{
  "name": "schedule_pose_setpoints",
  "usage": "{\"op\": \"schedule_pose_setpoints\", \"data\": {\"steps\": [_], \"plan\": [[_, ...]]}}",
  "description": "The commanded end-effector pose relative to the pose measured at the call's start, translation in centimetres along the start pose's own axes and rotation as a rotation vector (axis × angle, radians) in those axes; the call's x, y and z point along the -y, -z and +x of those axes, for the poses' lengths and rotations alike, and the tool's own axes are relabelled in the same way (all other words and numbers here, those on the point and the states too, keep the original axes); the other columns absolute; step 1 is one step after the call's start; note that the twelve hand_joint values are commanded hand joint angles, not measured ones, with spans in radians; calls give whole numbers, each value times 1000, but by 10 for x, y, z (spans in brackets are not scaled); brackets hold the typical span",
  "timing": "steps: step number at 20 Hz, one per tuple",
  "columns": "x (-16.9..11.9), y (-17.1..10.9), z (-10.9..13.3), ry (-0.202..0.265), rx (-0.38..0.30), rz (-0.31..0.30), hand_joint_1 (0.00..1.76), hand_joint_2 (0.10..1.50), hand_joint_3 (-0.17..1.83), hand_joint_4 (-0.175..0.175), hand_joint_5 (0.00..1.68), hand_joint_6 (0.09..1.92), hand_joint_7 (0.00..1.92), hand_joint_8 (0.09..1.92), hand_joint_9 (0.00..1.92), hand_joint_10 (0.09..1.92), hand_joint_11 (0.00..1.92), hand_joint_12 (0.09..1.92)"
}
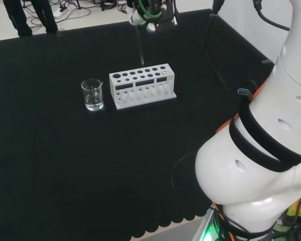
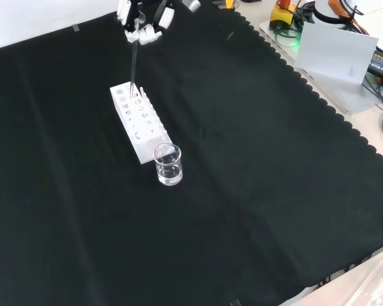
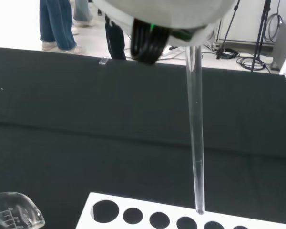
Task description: Stir in the beaker to the left of the white test tube rack with the glass rod.
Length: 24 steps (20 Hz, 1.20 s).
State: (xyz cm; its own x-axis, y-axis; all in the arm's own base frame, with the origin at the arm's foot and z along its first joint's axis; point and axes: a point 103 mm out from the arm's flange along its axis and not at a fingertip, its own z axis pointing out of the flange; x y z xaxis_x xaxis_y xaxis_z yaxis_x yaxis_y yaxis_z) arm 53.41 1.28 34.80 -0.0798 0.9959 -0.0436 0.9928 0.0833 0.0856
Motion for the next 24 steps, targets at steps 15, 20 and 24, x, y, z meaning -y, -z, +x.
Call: {"op": "schedule_pose_setpoints", "data": {"steps": [15, 20, 24], "plan": [[-1, 18, 51, 94, -79, -19, 1321, 634, 761, -175, 1207, 565, 1242, 1048, 1638, 815, 1653, 776], [0, 21, 79, 150, -97, -22, 1321, 634, 760, -175, 1207, 564, 1242, 1048, 1639, 816, 1653, 778], [2, 20, 99, 189, -94, -18, 1321, 635, 759, -175, 1208, 563, 1242, 1048, 1639, 816, 1653, 779]]}}
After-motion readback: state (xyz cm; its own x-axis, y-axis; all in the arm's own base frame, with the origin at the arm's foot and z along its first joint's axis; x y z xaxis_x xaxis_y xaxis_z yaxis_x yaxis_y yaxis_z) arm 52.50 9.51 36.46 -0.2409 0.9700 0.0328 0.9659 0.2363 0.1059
